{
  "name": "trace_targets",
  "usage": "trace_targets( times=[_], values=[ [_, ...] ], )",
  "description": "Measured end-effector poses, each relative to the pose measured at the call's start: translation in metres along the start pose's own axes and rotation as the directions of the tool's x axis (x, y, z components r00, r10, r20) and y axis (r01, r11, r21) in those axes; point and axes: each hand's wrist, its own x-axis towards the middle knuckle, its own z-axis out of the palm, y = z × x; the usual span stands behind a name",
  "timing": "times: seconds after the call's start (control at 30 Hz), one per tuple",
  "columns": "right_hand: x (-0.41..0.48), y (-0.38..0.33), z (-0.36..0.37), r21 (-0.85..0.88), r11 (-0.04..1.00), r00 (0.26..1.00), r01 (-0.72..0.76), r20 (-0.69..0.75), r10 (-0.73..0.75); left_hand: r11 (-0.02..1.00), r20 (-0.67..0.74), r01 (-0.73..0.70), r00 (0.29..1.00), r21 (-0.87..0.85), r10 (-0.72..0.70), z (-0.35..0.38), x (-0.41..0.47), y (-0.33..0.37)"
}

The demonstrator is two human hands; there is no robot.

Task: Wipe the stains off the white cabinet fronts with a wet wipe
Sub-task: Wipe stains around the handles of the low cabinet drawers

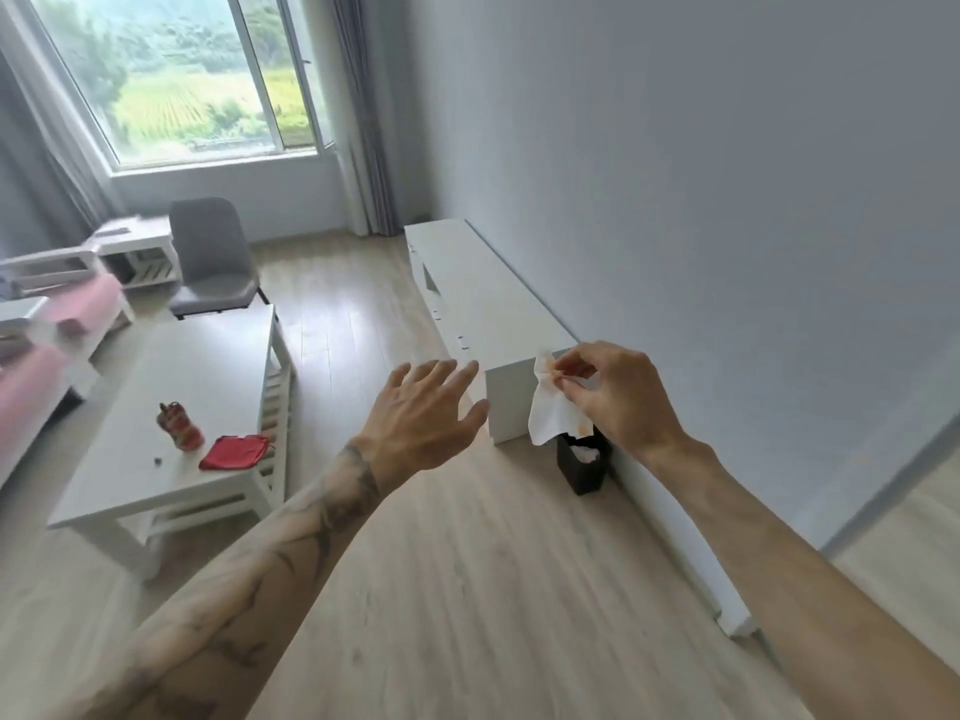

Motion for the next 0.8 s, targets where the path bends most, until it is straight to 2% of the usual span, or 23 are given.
trace_targets(
  times=[0.2,0.37,0.6,0.8],
  values=[
    [0.140,-0.022,0.099,-0.012,1.000,0.999,0.009,0.032,-0.009,0.999,-0.019,0.026,0.999,-0.024,-0.026,0.007,0.118,-0.132],
    [0.259,-0.033,0.183,-0.062,0.998,0.997,-0.012,0.080,0.017,0.999,-0.022,-0.006,1.000,-0.038,0.005,0.017,0.224,-0.242],
    [0.422,-0.038,0.276,-0.121,0.988,0.995,-0.092,0.033,0.097,0.997,0.046,-0.062,0.997,-0.034,0.064,0.019,0.373,-0.374],
    [0.557,-0.008,0.359,-0.148,0.982,0.993,-0.116,-0.002,0.117,0.993,0.051,-0.119,0.991,-0.018,0.120,0.043,0.517,-0.467]
  ],
)
